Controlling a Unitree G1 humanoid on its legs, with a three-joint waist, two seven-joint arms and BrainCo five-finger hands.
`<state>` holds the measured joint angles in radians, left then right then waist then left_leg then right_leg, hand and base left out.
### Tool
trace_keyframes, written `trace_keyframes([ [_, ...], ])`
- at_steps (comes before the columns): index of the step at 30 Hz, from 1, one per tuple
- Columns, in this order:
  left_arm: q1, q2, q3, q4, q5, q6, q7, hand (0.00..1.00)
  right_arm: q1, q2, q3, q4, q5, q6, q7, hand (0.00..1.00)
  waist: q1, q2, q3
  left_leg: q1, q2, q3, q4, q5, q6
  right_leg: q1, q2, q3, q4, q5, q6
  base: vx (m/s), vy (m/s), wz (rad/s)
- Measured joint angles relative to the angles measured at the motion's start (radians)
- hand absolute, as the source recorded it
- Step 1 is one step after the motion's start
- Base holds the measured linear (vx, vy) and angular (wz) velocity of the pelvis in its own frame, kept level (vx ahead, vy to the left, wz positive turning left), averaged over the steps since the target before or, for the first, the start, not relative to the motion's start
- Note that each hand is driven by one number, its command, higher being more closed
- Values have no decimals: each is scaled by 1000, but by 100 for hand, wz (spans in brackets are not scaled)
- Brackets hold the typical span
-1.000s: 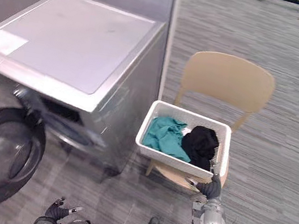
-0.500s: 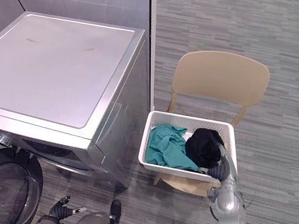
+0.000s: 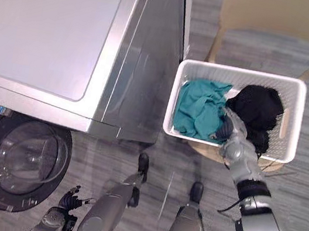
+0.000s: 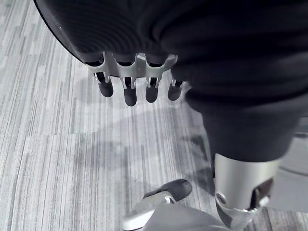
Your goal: Pick up the laundry basket with both hands and put the clothes into the washing machine.
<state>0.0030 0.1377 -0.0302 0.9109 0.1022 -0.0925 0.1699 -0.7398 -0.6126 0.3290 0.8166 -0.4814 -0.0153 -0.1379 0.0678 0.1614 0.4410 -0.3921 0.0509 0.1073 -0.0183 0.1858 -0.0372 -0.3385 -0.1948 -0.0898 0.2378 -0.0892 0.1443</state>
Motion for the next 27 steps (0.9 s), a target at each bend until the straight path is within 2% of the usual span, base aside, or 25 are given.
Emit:
trace_keyframes([
  [4, -35, -16, 2, -24, -32, -6, 11, 0, -116, -5, 62, -9, 0, 3, -19, 0, 2, -8, 11, -42, -1, 5, -40, 26, -2, -85, -2, 3, 49, -15, -8, -45, -10, -5],
  [7, -71, -36, 3, -49, -53, -14, 17, 0, -190, -6, 97, -14, -1, 4, -41, 0, 2, -10, 11, -85, 5, -27, -56, 38, -18, -133, 3, -24, 73, -30, -16, -48, -40, 13],
  [8, -77, -52, 2, -58, -53, -14, 24, 0, -205, -5, 109, -15, -2, 5, -45, 100, 3, -10, 11, -93, 9, -28, -58, 39, -20, -143, 3, -35, 89, -40, -23, -28, -58, 22],
  [14, -83, -70, 3, -78, -72, -13, 33, 0, -213, 33, 144, -18, -2, 23, -59, 100, 13, -26, 5, -89, 22, -33, -69, 58, -36, -156, 6, -49, 136, -69, -35, 31, -61, 9],
  [17, -87, -84, 3, -84, -73, -13, 34, 0, -198, 40, 137, -19, 5, 24, -60, 100, 13, -32, 2, -78, 21, -39, -69, 68, -29, -154, 10, -47, 155, -81, -34, 66, -83, 0],
  [21, -97, -92, 2, -85, -73, -11, 32, 0, -112, 59, 68, -56, 32, 25, -72, 100, 30, -37, 0, -48, 26, -41, -71, 72, -29, -129, 16, -44, 159, -83, -35, 66, -62, -1],
  [27, -96, -87, 2, -81, -73, -1, 28, 0, 12, 98, -13, -141, 49, 25, -75, 100, 28, -43, 0, -1, 34, -36, -74, 74, -32, -79, 23, -41, 145, -82, -36, 57, -53, -3],
])
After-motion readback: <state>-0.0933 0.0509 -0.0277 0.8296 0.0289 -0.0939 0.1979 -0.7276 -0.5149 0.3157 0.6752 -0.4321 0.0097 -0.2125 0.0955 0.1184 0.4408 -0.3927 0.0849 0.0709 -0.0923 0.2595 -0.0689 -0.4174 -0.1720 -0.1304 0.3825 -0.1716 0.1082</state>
